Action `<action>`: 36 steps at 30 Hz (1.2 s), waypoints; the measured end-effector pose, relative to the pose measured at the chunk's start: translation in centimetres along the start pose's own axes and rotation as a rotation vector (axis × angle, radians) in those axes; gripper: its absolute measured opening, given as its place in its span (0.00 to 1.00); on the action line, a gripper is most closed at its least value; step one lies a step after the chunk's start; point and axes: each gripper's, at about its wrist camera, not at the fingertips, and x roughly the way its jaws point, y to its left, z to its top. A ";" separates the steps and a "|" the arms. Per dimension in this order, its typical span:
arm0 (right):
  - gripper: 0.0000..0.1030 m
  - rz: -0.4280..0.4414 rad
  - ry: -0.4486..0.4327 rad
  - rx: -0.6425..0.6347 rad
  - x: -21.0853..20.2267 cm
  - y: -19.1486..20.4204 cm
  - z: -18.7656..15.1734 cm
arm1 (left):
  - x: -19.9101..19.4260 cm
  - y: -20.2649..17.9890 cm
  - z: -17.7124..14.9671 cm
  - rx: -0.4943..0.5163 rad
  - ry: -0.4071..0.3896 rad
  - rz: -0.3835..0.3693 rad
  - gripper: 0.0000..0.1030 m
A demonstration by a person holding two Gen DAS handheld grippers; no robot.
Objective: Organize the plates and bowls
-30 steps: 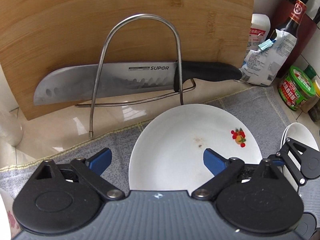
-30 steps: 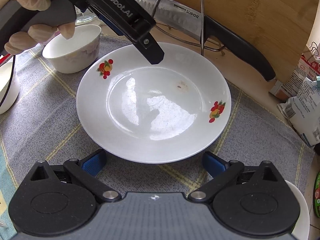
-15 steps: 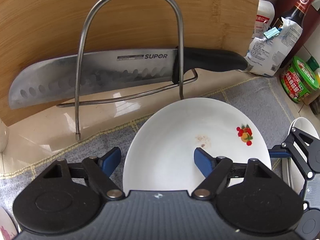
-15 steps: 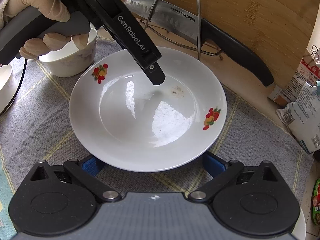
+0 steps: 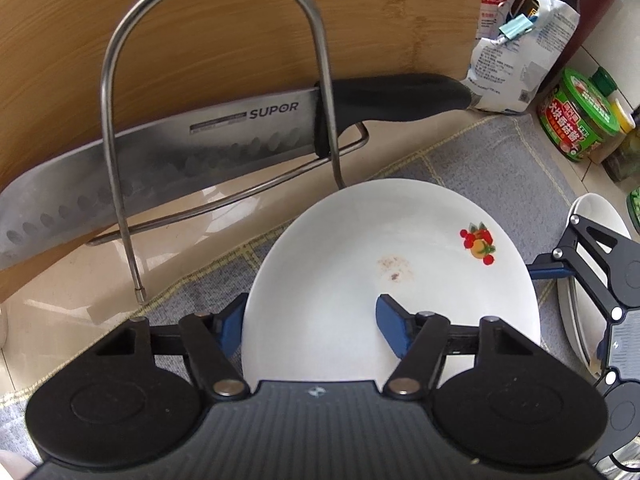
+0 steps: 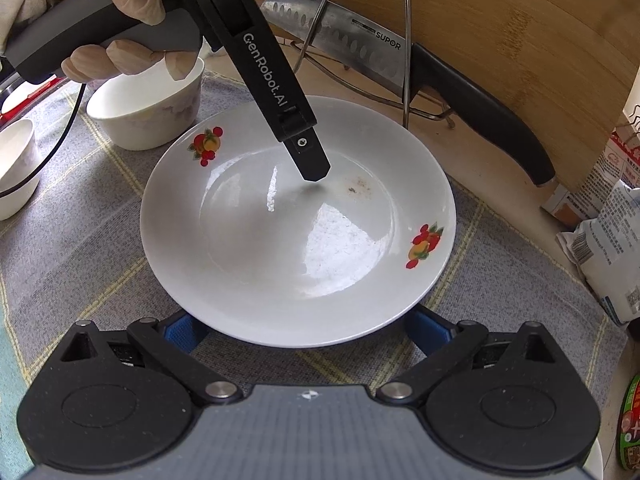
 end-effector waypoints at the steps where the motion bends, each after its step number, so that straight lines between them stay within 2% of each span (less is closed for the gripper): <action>1: 1.00 0.003 -0.001 -0.001 0.0 -0.1 0.0 | 0.1 0.0 0.1 0.005 0.006 0.001 0.64; 15: 1.00 0.024 -0.013 -0.055 -0.1 -0.4 0.0 | 0.5 -0.3 0.7 0.052 0.056 0.004 0.63; 36: 1.00 0.039 -0.034 -0.042 0.1 -0.3 0.1 | 0.4 -0.4 0.6 0.059 0.043 -0.001 0.63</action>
